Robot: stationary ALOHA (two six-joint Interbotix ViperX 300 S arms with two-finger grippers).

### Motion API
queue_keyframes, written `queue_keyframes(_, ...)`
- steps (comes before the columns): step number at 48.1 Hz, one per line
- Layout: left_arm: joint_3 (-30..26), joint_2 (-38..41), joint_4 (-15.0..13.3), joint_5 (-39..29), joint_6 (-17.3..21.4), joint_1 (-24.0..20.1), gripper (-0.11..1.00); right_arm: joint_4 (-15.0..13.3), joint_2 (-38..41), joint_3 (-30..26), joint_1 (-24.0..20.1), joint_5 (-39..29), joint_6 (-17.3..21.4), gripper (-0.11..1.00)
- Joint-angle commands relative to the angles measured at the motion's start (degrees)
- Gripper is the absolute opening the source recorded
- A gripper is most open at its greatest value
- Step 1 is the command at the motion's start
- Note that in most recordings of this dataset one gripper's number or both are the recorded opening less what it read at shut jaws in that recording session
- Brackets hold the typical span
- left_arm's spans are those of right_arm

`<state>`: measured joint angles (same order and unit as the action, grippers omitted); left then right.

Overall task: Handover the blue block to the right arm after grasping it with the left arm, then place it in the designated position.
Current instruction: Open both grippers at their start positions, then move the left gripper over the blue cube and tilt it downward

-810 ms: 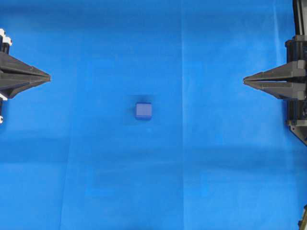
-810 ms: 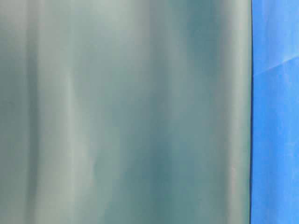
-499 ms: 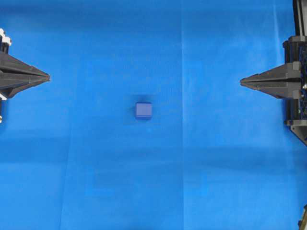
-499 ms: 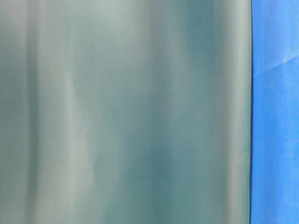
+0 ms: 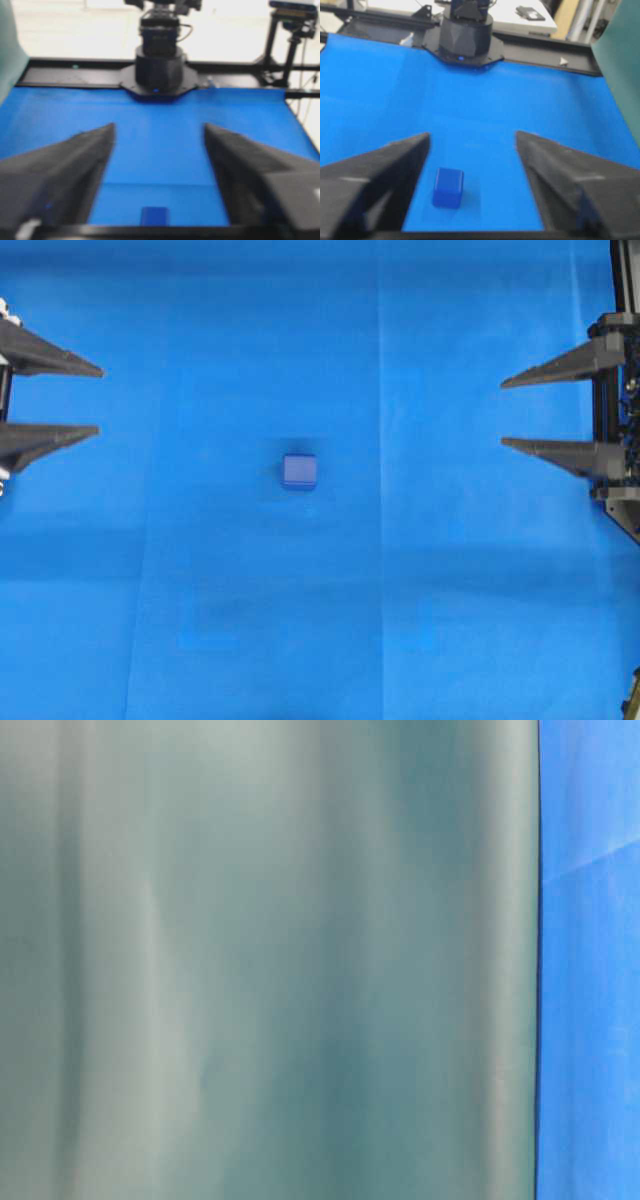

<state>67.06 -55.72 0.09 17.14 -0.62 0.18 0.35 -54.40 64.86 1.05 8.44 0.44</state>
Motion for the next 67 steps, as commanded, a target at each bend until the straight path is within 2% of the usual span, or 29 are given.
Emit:
queue_keyframes(1, -0.9, 0.6, 0.0, 0.5, 0.0, 0.1, 0.78, 0.3, 0.4, -1.2, 0.4, 0.2, 0.0, 0.81)
queue_keyframes(5, -0.9, 0.6, 0.0, 0.5, 0.1, 0.0, 0.91, 0.4, 0.4, -1.2, 1.0, 0.2, 0.0, 0.95)
queue_keyframes(19, -1.1, 2.4, 0.0, 1.5, 0.0, 0.0, 0.92, 0.4, 0.4, -1.2, 1.3, 0.7, 0.0, 0.96)
queue_keyframes(32, -4.0, 12.3, 0.0, 9.1, 0.0, -0.1, 0.92, 0.4, 0.4, -1.2, 1.3, 0.7, 0.0, 0.96)
queue_keyframes(38, -7.4, 19.0, 0.0, 11.4, 0.0, -0.1, 0.92, 0.4, 0.4, -1.1, 1.4, 0.7, 0.0, 0.96)
queue_keyframes(50, -17.8, 33.5, 0.0, 12.3, 0.0, 0.0, 0.92, 0.4, 0.4, -1.1, 1.3, 0.7, 0.0, 0.96)
queue_keyframes(57, -25.1, 40.5, 0.0, 11.2, 1.1, 0.2, 0.92, 0.4, 0.4, -1.1, 1.4, 0.7, 0.0, 0.96)
queue_keyframes(67, -32.3, 47.2, 0.1, 8.4, 1.1, -0.2, 0.92, 0.4, 0.5, -1.1, 1.3, 1.1, 0.0, 0.96)
